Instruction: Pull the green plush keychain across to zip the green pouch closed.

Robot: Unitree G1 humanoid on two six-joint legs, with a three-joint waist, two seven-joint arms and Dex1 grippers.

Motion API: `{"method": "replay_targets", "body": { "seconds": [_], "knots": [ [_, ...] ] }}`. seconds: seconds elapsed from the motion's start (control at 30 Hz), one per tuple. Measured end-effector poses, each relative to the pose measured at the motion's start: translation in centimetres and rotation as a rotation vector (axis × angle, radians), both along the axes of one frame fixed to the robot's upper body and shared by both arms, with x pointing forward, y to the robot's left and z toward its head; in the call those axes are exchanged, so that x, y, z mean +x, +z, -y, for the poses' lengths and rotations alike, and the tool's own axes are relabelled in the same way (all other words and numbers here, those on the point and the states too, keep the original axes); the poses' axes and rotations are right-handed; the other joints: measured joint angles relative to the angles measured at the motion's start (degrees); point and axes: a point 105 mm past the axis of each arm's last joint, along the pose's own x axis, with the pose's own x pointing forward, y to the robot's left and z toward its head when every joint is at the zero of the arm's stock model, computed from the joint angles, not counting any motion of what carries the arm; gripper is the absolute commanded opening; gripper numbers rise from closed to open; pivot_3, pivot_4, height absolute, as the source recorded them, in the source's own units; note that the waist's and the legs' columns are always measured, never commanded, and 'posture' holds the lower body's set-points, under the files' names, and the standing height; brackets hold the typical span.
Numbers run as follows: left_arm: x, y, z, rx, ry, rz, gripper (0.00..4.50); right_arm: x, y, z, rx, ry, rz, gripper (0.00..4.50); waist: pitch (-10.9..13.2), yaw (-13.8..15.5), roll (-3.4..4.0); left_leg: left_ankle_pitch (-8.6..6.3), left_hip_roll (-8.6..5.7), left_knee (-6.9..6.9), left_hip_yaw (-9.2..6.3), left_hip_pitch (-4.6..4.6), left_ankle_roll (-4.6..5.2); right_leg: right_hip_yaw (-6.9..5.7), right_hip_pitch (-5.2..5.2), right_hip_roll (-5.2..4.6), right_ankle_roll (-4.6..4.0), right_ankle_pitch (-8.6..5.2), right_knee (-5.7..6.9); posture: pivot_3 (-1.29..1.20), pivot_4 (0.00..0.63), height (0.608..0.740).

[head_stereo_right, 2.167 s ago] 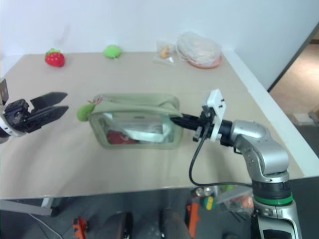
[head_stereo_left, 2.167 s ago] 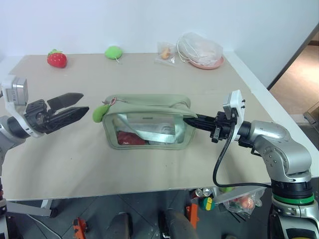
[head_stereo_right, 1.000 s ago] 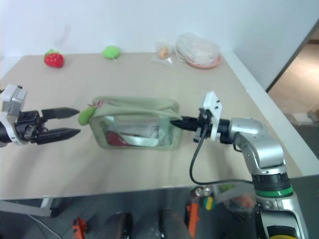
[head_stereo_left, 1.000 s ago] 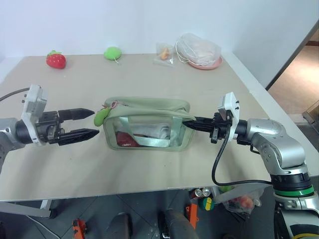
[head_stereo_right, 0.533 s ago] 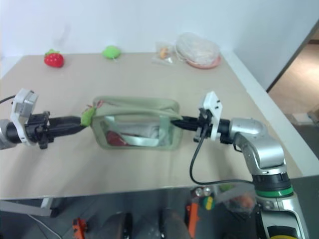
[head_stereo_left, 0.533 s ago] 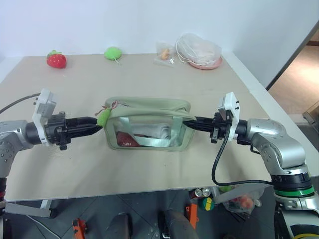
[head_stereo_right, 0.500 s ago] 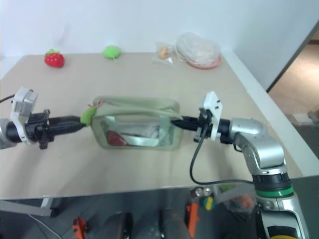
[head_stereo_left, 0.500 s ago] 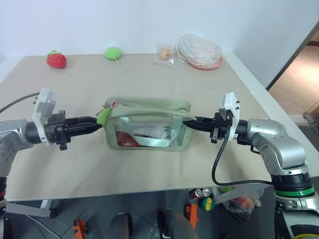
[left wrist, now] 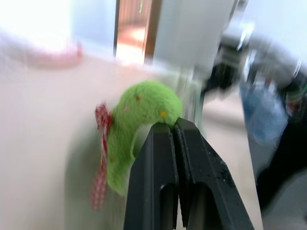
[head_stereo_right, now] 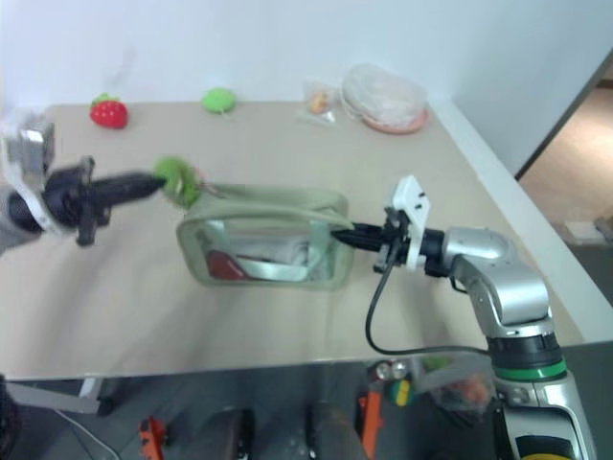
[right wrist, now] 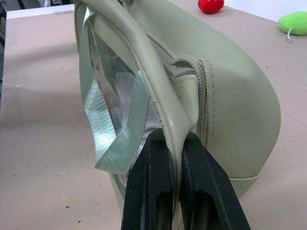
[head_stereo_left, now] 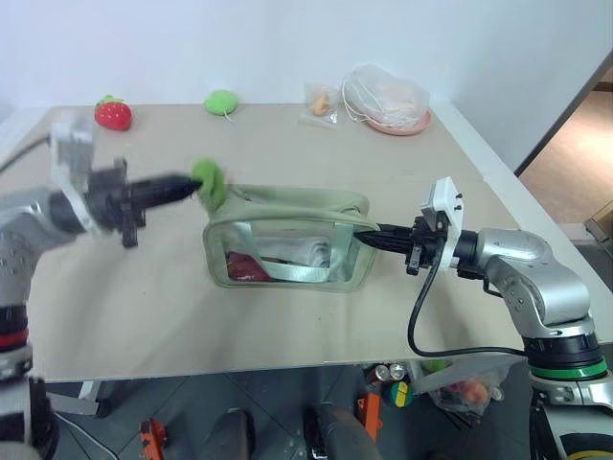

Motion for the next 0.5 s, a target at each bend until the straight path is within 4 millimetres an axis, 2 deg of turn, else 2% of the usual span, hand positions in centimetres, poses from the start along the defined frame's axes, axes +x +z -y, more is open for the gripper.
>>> {"method": "replay_targets", "body": {
  "seconds": [0.07,0.17,0.2,0.33,0.5],
  "knots": [
    [0.5,0.9,1.0,-0.020,-0.007,0.006,0.03,0.0,0.0,0.0,-0.001,0.001,-0.002,0.00,-0.01,-0.08,0.02,0.00,-0.06,-0.05,0.02,0.12,0.00,0.08,0.06,0.00,0.02,0.01,0.00,0.00,0.150,0.740],
    [1.5,-1.2,2.4,0.032,-0.007,-0.061,0.03,0.0,0.0,-0.1,-0.001,0.003,-0.001,0.00,-0.01,-0.21,0.02,0.00,-0.06,-0.06,0.01,0.12,0.00,0.10,0.06,0.01,0.02,0.01,0.00,0.00,0.150,0.740],
    [1.7,-2.3,3.0,0.066,-0.017,-0.090,0.32,0.0,0.0,-0.1,-0.001,0.003,0.000,0.00,-0.01,-0.20,0.02,0.00,-0.06,-0.06,0.01,0.10,0.00,0.10,0.05,0.02,0.02,0.01,0.00,0.00,0.150,0.740],
    [1.6,-4.3,4.3,0.158,-0.061,-0.119,1.61,0.1,0.0,-0.1,0.000,-0.002,0.000,0.00,-0.01,-0.20,0.02,0.00,-0.05,-0.07,0.00,0.09,0.00,0.12,0.04,0.02,0.00,0.00,0.00,0.00,0.150,0.740],
    [0.9,-4.6,4.8,0.178,-0.133,-0.110,3.24,0.0,-0.1,-0.1,0.000,-0.011,0.000,0.00,-0.01,-0.15,0.02,0.00,-0.06,-0.05,0.00,0.10,0.00,0.11,0.05,0.02,-0.01,0.00,0.00,0.00,0.150,0.740]
  ]
}}
